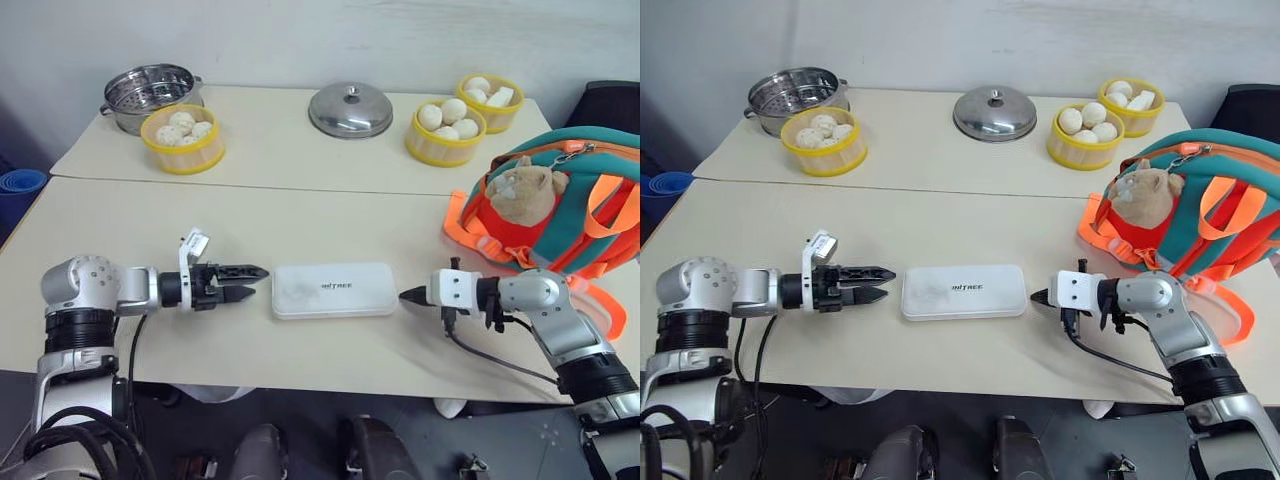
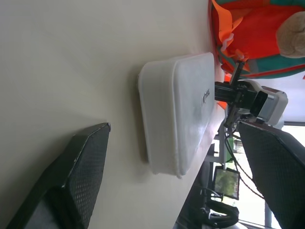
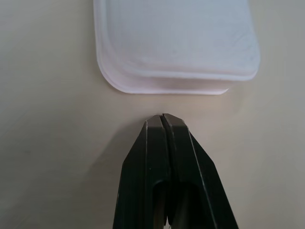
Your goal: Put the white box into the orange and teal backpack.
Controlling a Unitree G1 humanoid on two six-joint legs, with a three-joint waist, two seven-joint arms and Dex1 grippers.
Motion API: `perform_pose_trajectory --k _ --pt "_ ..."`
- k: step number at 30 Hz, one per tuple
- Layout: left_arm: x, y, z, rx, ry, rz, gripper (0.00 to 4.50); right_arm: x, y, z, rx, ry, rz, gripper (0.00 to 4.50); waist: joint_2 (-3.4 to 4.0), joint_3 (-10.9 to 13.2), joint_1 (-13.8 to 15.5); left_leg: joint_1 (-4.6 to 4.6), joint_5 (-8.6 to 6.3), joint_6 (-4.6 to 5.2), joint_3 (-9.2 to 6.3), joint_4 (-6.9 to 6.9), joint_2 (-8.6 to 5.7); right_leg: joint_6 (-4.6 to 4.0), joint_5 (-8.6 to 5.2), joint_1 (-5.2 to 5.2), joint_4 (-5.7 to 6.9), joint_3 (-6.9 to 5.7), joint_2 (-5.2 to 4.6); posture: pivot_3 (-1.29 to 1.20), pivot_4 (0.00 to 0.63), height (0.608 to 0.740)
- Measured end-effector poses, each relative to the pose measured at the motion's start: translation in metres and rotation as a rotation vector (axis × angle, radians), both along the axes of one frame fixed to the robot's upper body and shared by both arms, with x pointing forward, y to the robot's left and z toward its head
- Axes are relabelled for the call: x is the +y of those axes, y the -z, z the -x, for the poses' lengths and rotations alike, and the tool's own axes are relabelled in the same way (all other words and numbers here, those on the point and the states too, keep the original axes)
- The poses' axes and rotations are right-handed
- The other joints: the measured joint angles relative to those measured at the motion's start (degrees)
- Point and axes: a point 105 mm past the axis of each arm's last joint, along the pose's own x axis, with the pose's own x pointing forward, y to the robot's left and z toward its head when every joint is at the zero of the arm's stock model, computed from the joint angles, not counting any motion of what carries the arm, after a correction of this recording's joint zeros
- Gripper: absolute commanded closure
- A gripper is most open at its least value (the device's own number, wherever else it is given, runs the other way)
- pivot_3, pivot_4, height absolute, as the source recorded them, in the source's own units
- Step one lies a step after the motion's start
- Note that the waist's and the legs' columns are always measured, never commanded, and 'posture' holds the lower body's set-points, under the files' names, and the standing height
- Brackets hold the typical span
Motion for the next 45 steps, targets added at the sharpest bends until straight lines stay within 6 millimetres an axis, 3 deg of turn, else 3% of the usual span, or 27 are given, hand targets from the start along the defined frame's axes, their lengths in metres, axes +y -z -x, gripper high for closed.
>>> perform_pose_trajectory --k 3,12,16,22,23,26,30,33,37,42,45 --pt "-0.022 0.001 -0.005 0.026 0.039 0.038 0.03 0.009 0.000 -0.005 -0.013 -0.012 -0.009 4.50 -0.01 0.0 0.0 -0.01 0.00 -0.01 -0.01 0.09 0.01 0.01 0.00 0.01 0.07 -0.01 0.01 0.00 0.150 0.740" --pt "-0.055 0.003 -0.008 0.099 0.102 0.102 0.03 0.021 0.002 -0.008 -0.027 -0.020 -0.040 4.50 0.00 0.0 -0.2 0.02 0.01 -0.09 0.00 0.13 0.04 0.01 0.00 0.00 0.11 0.01 0.05 0.00 0.150 0.740" --pt "-0.057 0.001 -0.009 0.102 0.095 0.104 0.79 0.020 0.002 -0.009 -0.031 -0.016 -0.039 4.50 0.00 0.0 -0.2 0.01 0.01 -0.10 0.01 0.14 0.04 0.01 0.00 0.00 0.11 0.02 0.06 0.00 0.150 0.740" --pt "-0.067 -0.010 0.001 0.008 0.150 0.153 2.55 0.007 0.005 0.001 0.007 0.063 -0.121 4.50 0.00 0.0 0.3 -0.12 -0.01 -0.13 -0.11 0.13 0.03 0.01 0.01 -0.02 0.05 -0.06 0.03 0.00 0.150 0.740" --pt "-0.067 -0.012 0.004 -0.016 0.155 0.161 2.85 0.003 0.006 0.006 0.042 0.101 -0.172 4.33 0.01 0.0 0.4 -0.15 -0.03 -0.15 -0.15 0.11 0.03 0.01 0.00 -0.04 0.03 -0.08 0.03 0.00 0.150 0.740" --pt "-0.064 -0.019 0.013 -0.170 0.158 0.166 2.86 -0.009 0.012 0.027 0.198 0.190 -0.322 3.64 0.06 0.0 0.3 -0.24 -0.06 -0.16 -0.15 0.03 0.04 0.01 0.00 -0.10 -0.05 -0.07 0.04 0.00 0.150 0.740" --pt "-0.059 -0.022 0.034 -0.503 0.241 0.072 2.86 -0.039 0.018 0.057 0.316 0.348 -0.416 2.29 0.15 0.0 0.2 -0.16 -0.03 -0.20 -0.05 -0.22 0.00 -0.02 -0.01 -0.06 -0.27 -0.01 0.05 0.00 0.150 0.740" --pt "-0.066 -0.021 0.047 -0.756 0.324 0.107 2.86 -0.076 0.008 0.076 0.277 0.534 -0.503 1.27 0.27 0.1 0.3 -0.12 0.01 -0.14 -0.01 -0.34 -0.02 -0.03 -0.02 -0.04 -0.36 0.04 0.04 0.00 0.150 0.740" --pt "-0.064 -0.012 0.049 -1.088 0.481 -0.072 2.86 -0.132 -0.010 0.103 0.159 0.780 -0.539 0.04 0.28 0.0 0.9 -0.09 -0.08 0.07 0.06 -0.55 -0.03 -0.08 -0.02 -0.03 -0.52 0.14 0.08 0.00 0.150 0.740" --pt "-0.065 -0.011 0.043 -1.198 0.543 -0.109 2.86 -0.168 -0.049 0.104 0.028 0.901 -0.654 0.04 0.34 0.0 0.0 -0.09 -0.20 0.39 0.11 -0.54 -0.02 -0.01 0.02 -0.04 -0.52 0.21 0.06 0.00 0.150 0.740" --pt "-0.065 -0.011 0.040 -1.195 0.548 -0.099 2.86 -0.169 -0.073 0.093 -0.021 0.858 -0.655 0.04 0.34 0.0 -0.2 -0.10 -0.19 0.39 0.10 -0.54 0.03 0.00 0.02 -0.09 -0.49 0.21 0.13 0.00 0.150 0.740"
